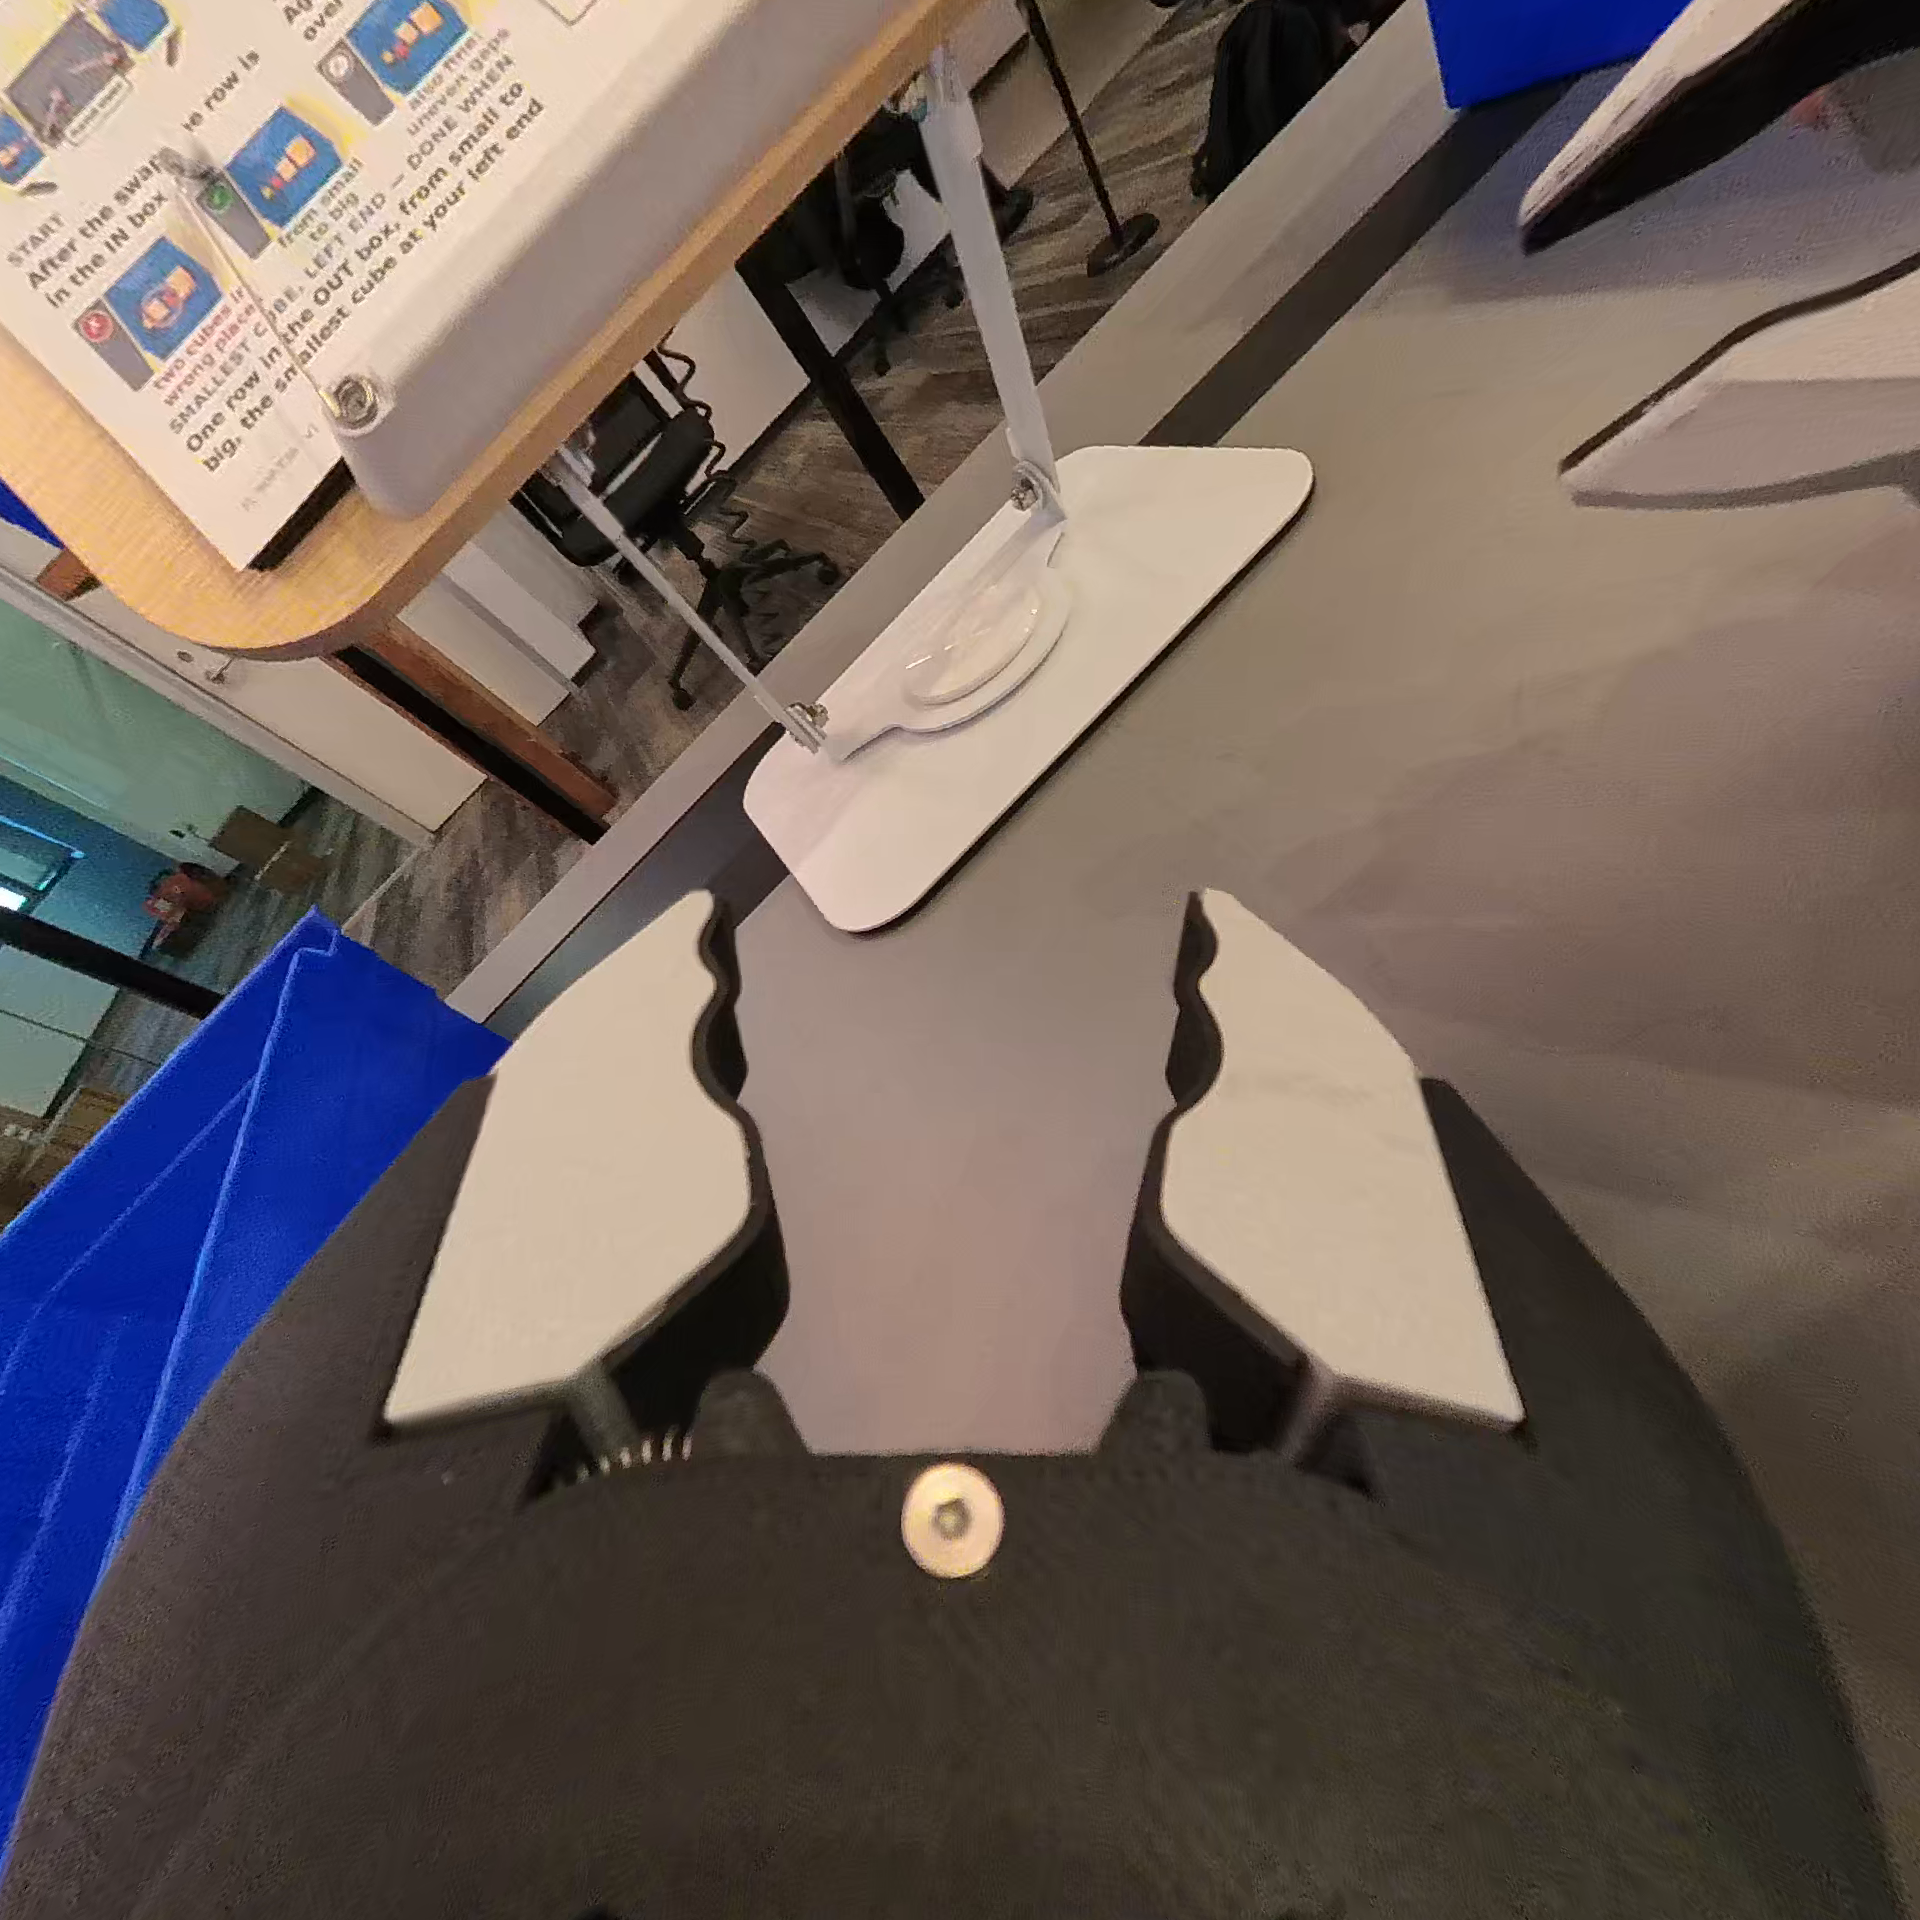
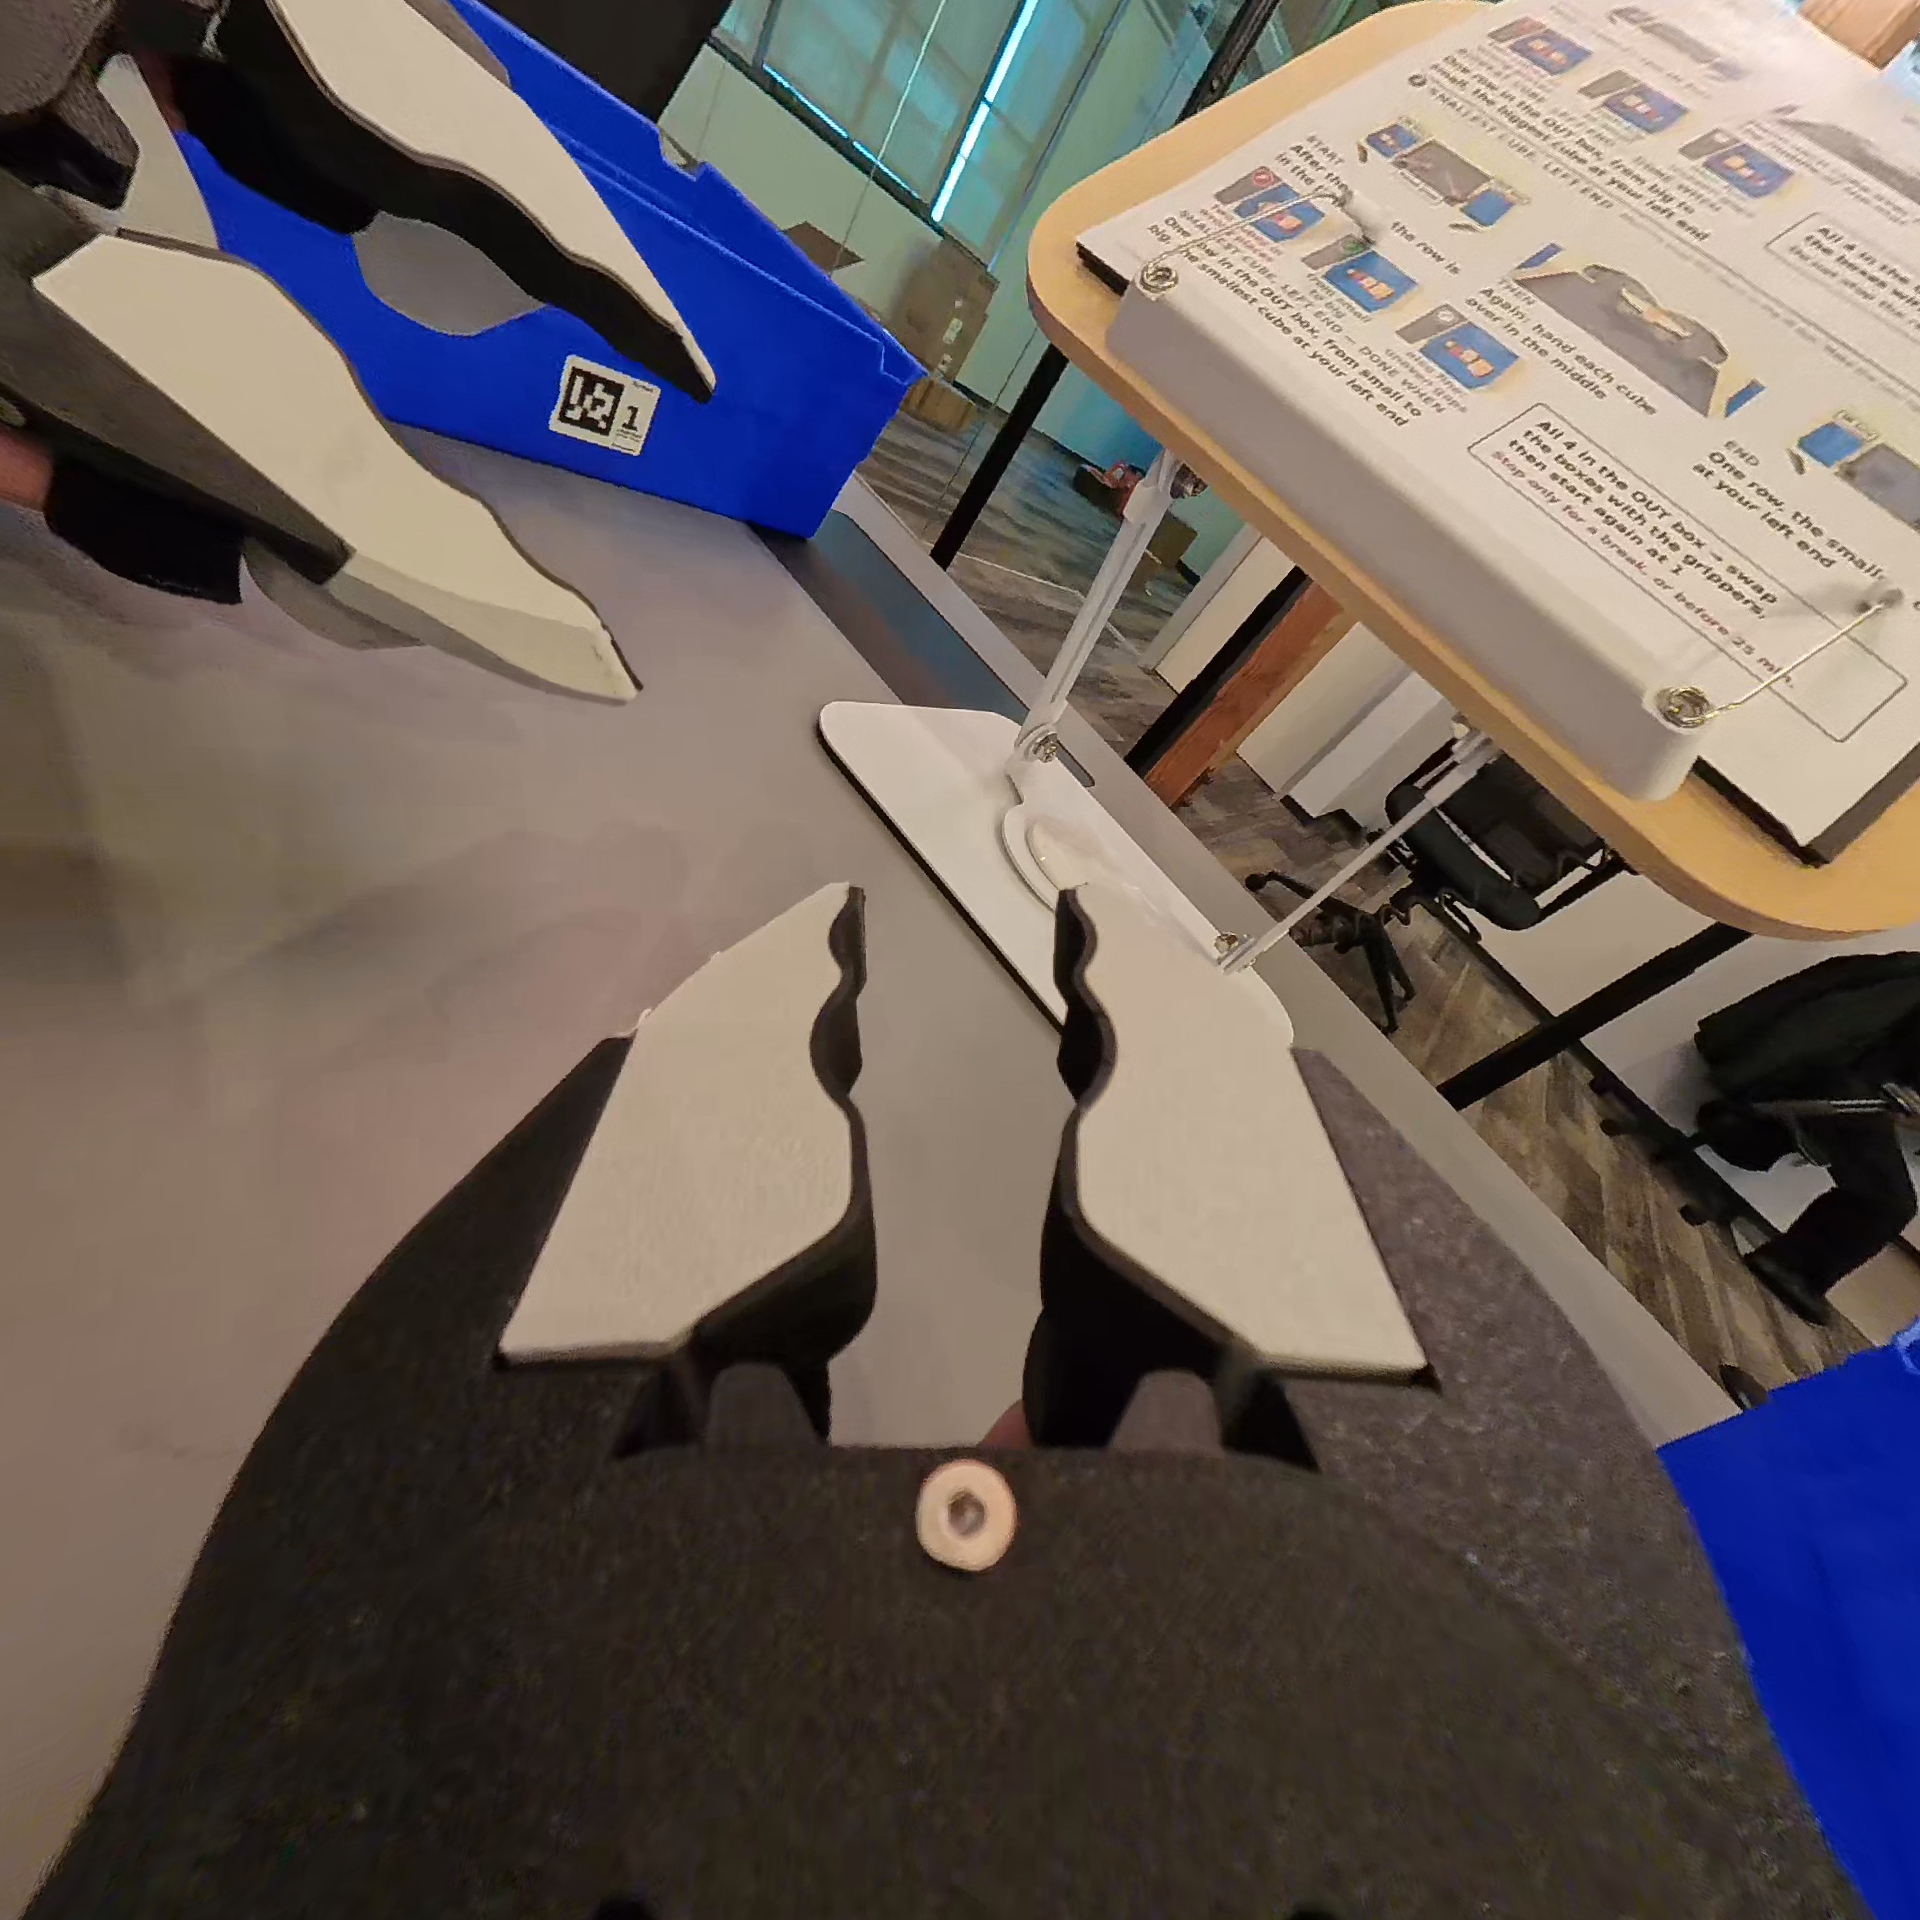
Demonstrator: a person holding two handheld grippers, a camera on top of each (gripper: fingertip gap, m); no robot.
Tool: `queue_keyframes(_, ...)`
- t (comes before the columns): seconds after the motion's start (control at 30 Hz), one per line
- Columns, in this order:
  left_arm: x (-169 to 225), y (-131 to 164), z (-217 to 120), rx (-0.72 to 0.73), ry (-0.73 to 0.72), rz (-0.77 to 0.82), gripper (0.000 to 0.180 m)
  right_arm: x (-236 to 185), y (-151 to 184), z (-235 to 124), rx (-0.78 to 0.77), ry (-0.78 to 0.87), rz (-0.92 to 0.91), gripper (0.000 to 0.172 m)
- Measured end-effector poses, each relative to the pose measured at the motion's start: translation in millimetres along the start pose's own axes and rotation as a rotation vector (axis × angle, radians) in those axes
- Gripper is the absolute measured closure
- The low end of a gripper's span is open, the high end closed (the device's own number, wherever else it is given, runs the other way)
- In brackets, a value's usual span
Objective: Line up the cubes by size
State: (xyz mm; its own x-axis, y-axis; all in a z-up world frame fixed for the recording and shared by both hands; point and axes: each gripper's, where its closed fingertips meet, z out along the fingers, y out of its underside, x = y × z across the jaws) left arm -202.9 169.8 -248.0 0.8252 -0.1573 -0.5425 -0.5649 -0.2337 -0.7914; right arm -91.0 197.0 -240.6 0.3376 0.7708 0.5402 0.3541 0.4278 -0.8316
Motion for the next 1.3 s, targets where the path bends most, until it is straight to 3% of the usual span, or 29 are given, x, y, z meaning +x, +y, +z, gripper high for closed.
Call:
queue_keyframes(0.23, 2, 0, -2, 0.021, 0.022, -0.009, 0.117, -9, 1, 1, -0.011, -0.019, -0.065, 0.138)
queue_keyframes(0.5, 5, 2, 0, 0.016, 0.03, 0.005, 0.121, -11, 2, 2, -0.012, -0.029, -0.077, 0.138)
queue_keyframes(0.8, 5, -18, -9, 0.098, 0.009, 0.063, 0.123, -16, 6, 5, -0.028, -0.059, -0.117, 0.138)
queue_keyframes(0.87, -7, -30, -20, 0.155, -0.062, 0.122, 0.134, -14, 7, 6, -0.029, -0.062, -0.118, 0.138)
queue_keyframes(1.07, -49, -48, -50, 0.202, -0.191, 0.168, 0.133, -14, 9, 6, -0.032, -0.064, -0.13, 0.138)
queue_keyframes(1.3, -155, -48, -96, 0.151, -0.383, 0.181, 0.123, -16, 10, 6, -0.034, -0.079, -0.138, 0.138)
